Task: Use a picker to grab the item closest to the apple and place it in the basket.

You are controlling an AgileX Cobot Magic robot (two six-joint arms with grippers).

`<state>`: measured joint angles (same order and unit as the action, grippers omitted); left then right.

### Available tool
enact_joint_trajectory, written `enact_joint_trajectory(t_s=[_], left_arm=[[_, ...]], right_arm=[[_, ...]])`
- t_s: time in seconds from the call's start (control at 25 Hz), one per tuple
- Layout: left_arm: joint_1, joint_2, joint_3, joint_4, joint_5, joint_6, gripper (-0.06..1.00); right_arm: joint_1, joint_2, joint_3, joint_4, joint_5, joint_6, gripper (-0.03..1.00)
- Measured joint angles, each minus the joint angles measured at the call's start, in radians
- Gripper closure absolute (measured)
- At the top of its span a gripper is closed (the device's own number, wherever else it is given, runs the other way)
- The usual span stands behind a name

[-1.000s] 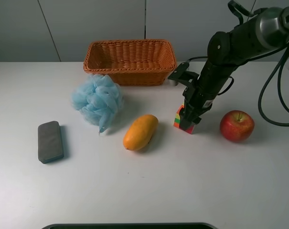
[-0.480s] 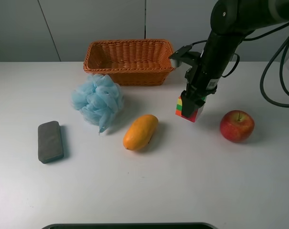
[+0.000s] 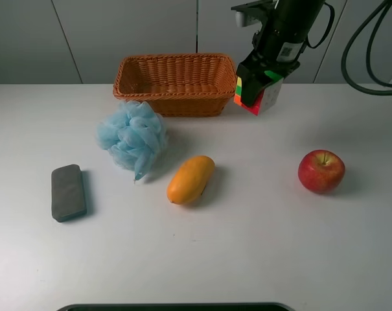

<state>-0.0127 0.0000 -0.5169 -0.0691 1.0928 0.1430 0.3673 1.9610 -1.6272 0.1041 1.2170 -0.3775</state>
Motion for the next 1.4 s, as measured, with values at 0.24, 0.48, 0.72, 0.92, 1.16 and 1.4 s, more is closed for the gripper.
enact_joint_trajectory(t_s=[0.24,0.48,0.72,0.92,1.16,1.4], left_arm=[[0.000,0.000,0.000,0.000,0.000,0.000,0.20],[0.000,0.000,0.000,0.000,0.000,0.004,0.20],[0.000,0.000,0.000,0.000,0.000,0.004,0.20],[0.000,0.000,0.000,0.000,0.002,0.004,0.20],[0.000,0.000,0.000,0.000,0.002,0.004,0.20],[0.000,0.000,0.000,0.000,0.002,0.004,0.20]], right_arm=[[0.000,0.109,-0.214,-0.012,0.004,0.052,0.53],[0.000,0.246,-0.464,0.015,0.004,0.078,0.53],[0.000,0.356,-0.585,0.127,-0.108,0.078,0.53],[0.000,0.432,-0.591,0.181,-0.281,0.067,0.53],[0.000,0.497,-0.591,0.198,-0.421,0.052,0.53],[0.000,0.538,-0.591,0.202,-0.458,0.048,0.53]])
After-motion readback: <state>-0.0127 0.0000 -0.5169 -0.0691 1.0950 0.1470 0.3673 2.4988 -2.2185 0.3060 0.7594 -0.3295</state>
